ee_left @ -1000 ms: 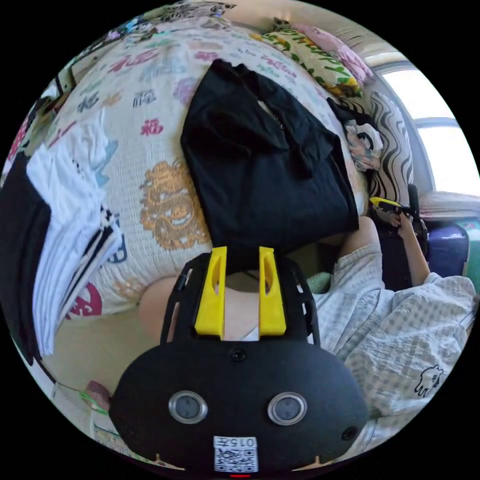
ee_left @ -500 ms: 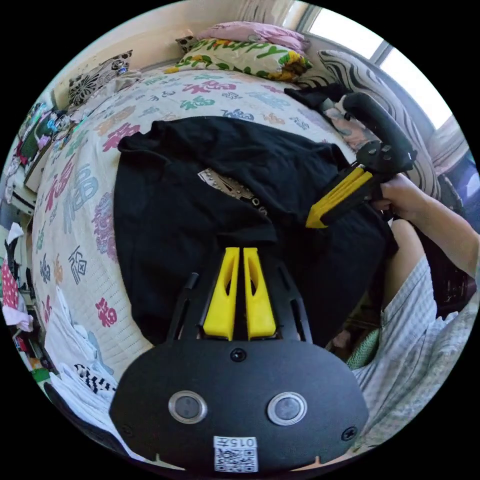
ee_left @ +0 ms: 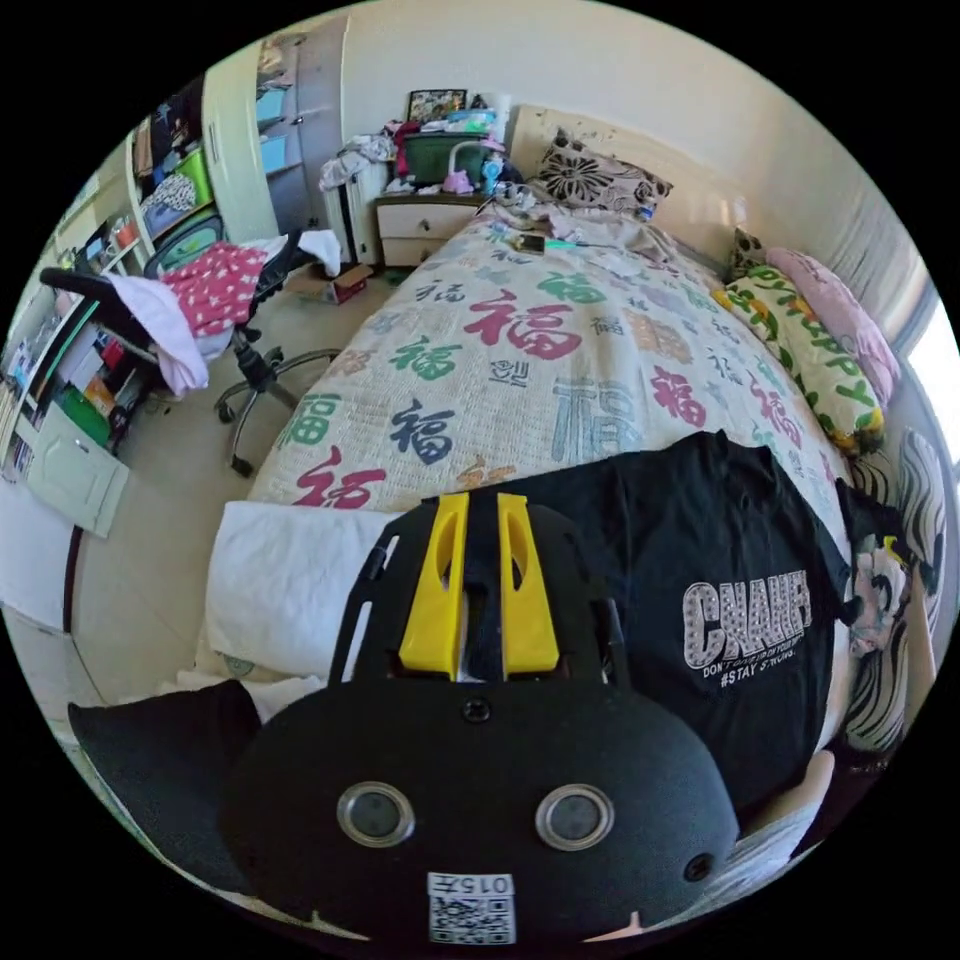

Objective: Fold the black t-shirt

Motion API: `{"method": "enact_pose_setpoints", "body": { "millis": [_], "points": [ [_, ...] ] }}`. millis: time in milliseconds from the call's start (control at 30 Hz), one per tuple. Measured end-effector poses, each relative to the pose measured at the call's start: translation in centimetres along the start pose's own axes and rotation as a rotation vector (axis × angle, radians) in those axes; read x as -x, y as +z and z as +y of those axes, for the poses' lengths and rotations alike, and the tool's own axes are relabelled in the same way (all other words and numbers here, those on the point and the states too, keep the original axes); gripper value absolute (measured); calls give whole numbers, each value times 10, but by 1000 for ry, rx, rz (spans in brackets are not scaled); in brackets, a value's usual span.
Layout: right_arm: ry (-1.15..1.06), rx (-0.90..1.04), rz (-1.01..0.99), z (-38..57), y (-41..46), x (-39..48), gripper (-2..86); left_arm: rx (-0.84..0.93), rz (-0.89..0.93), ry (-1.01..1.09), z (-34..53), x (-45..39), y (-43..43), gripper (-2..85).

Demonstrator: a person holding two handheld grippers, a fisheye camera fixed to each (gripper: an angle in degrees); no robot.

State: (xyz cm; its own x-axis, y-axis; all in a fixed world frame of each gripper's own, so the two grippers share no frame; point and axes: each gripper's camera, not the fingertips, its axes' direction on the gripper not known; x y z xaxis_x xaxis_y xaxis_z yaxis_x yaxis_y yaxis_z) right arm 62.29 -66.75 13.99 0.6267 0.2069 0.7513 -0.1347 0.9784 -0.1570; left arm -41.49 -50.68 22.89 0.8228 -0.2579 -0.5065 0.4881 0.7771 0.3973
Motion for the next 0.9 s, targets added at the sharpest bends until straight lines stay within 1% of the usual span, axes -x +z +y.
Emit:
{"method": "enact_pose_setpoints", "body": {
  "millis": [33,67,100,167,200,267,367,433,467,500,567,667,700,800,833,900],
  "points": [
    [-45,22,-12,-4,7,9,65,-28,26,87,-8,-27,10,58],
    [-140,83,-32,-14,25,30,74,-35,57,173,-17,-58,24,60],
    [-216,143,-46,-23,44,51,80,-30,73,213,-23,-73,32,65],
    [-315,198,-49,-35,73,80,83,26,135,345,-45,-135,76,80],
    [-357,226,-32,-44,91,94,84,43,147,367,-50,-149,89,83],
    [-398,291,-1,-57,120,109,87,112,200,410,-67,-196,142,89],
    [-392,386,34,-77,160,116,92,187,260,397,-80,-237,205,93],
    [-390,446,72,-83,177,115,77,244,229,400,-81,-256,241,87],
    [-421,446,90,-86,179,115,48,290,205,418,-80,-268,262,75],
    [-455,453,93,-90,179,115,5,293,201,427,-80,-272,269,69],
    [-460,474,92,-100,178,111,-4,255,244,433,-83,-284,280,23],
    [-510,377,168,-114,168,111,-8,163,272,371,-87,-290,286,4],
    [-504,355,175,-118,167,110,-8,165,272,361,-86,-292,290,5],
    [-486,349,177,-115,168,98,-5,256,165,358,-79,-309,325,18],
    [-471,331,173,-113,164,94,-3,257,100,360,-75,-315,330,27],
    [-397,223,112,-101,133,66,9,190,50,377,-69,-324,324,45]
  ]
}}
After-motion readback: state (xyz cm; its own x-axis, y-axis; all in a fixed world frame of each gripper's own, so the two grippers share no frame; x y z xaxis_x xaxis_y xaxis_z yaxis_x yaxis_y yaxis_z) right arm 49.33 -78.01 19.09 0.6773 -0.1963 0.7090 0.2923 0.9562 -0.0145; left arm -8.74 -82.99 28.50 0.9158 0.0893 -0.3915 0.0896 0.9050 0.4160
